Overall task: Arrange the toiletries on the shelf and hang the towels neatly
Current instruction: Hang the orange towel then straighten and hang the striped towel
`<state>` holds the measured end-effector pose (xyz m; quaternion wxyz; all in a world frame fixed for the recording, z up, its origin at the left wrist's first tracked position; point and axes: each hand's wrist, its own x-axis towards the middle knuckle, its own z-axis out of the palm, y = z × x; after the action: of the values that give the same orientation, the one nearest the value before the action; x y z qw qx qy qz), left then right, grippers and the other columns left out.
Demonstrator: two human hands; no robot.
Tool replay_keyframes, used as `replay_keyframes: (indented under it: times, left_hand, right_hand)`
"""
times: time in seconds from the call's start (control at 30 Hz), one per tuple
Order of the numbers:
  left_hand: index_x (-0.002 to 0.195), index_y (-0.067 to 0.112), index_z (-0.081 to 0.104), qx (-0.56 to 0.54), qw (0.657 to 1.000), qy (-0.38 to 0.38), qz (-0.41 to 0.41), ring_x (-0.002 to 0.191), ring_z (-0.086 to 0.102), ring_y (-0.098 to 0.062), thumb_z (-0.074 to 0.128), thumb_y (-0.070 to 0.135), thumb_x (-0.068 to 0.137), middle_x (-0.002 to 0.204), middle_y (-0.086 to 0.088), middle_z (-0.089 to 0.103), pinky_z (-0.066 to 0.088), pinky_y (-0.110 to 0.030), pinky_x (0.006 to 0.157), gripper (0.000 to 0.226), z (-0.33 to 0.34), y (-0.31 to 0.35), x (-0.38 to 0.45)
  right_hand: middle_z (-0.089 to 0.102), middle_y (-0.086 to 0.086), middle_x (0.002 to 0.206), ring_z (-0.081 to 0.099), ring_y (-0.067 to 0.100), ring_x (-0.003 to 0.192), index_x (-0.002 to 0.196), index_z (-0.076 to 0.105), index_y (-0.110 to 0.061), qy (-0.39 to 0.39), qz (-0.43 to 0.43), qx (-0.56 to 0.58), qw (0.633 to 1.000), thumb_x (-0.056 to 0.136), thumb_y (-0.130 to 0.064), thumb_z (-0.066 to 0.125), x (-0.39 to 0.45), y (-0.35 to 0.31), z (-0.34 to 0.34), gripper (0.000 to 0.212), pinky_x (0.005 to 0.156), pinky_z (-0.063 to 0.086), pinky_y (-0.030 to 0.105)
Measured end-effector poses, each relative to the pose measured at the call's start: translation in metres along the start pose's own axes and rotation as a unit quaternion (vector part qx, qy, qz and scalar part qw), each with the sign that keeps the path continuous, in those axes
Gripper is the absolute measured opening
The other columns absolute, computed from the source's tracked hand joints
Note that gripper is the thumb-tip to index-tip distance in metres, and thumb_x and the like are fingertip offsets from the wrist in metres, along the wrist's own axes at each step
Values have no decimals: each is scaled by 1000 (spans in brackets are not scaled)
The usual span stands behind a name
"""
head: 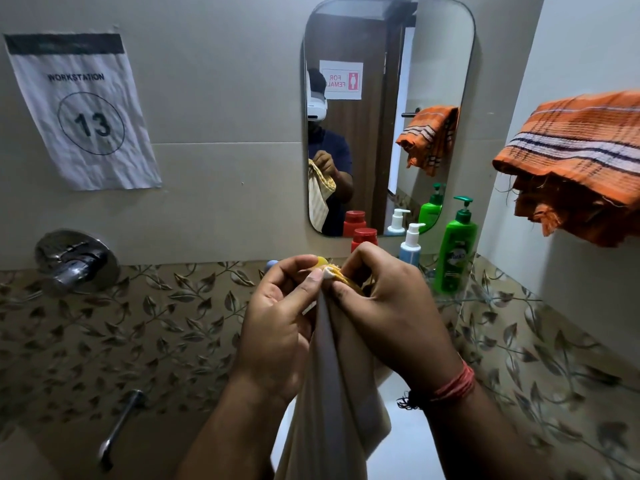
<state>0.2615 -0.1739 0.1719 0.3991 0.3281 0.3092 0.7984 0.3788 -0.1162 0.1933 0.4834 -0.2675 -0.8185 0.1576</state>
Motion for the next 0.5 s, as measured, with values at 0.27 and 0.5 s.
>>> replay_keyframes:
  times: [0.27,0.5]
  left_hand:
    - [97,9,64,-1,1000,16,-2,65,69,-17,53,-11,89,74,-8,67,58,-26,58,23,4,0,4]
    - [97,18,68,66,992,85,71,73,66,-15,56,-7,92,79,-3,69,57,-24,64,29,-21,11,30]
  right_hand:
    - [61,-5,82,57,8,74,90,57,-18,-85,-8,-10,996,88,-28,69,-2,3,-3,16,65,50,31]
    - [61,-8,86,60,10,77,95,61,-24,-319,-3,47,947,91,-44,63,-13,31,-38,21,63,51,29]
